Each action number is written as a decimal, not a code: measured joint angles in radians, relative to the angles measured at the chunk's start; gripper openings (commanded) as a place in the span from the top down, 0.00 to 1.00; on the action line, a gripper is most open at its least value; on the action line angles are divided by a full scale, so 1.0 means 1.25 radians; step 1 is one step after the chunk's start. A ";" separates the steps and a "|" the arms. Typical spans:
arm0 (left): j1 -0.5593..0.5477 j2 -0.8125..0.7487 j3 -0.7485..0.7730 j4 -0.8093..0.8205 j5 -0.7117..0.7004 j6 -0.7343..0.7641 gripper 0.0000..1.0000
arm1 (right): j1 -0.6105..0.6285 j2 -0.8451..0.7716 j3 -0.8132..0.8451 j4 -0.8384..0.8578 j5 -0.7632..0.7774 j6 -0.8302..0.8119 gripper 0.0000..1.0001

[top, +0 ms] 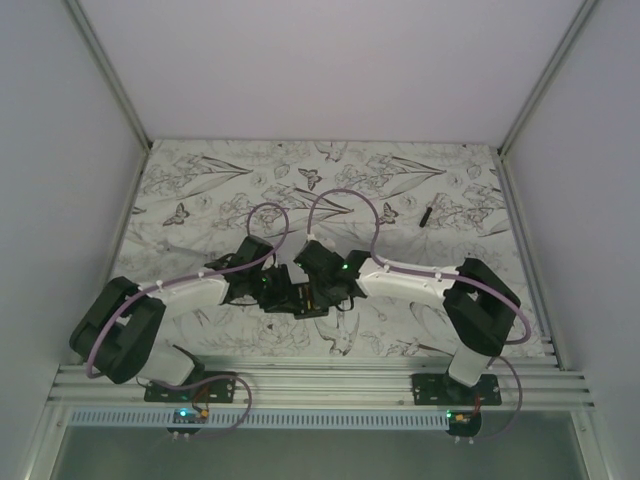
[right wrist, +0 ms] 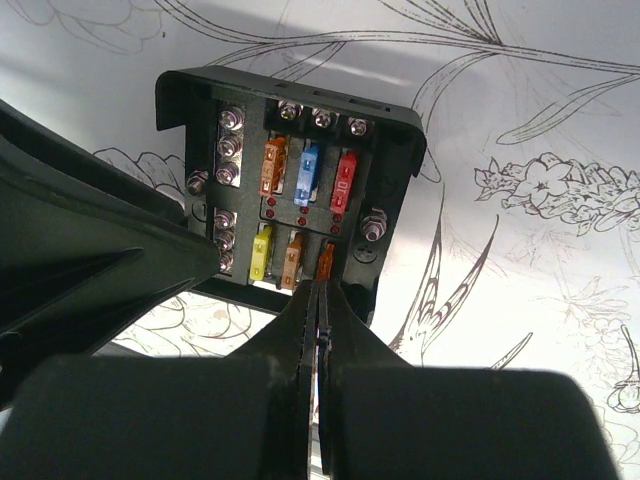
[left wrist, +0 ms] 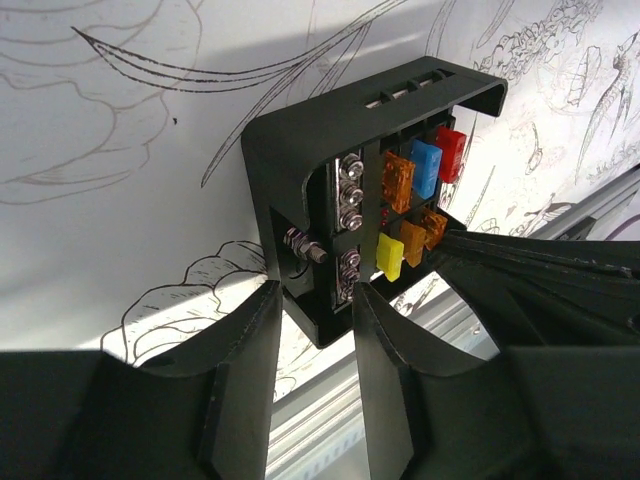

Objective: Snap on the fuse box
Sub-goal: Install the fuse at the fuse box base.

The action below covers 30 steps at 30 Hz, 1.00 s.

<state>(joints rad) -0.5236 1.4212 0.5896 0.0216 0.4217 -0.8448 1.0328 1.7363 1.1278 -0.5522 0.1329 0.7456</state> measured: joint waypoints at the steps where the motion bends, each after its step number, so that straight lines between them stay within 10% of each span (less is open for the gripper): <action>1: 0.000 0.003 0.000 0.001 0.000 0.000 0.64 | 0.000 -0.001 -0.003 0.003 0.000 0.002 1.00; 30: -0.003 0.009 -0.001 0.006 0.000 -0.004 0.64 | 0.005 0.049 0.083 -0.080 0.029 -0.040 1.00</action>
<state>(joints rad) -0.5274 1.4319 0.5880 0.0288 0.4213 -0.8501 1.0393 1.7977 1.2312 -0.6525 0.1696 0.6952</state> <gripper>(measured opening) 0.355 0.006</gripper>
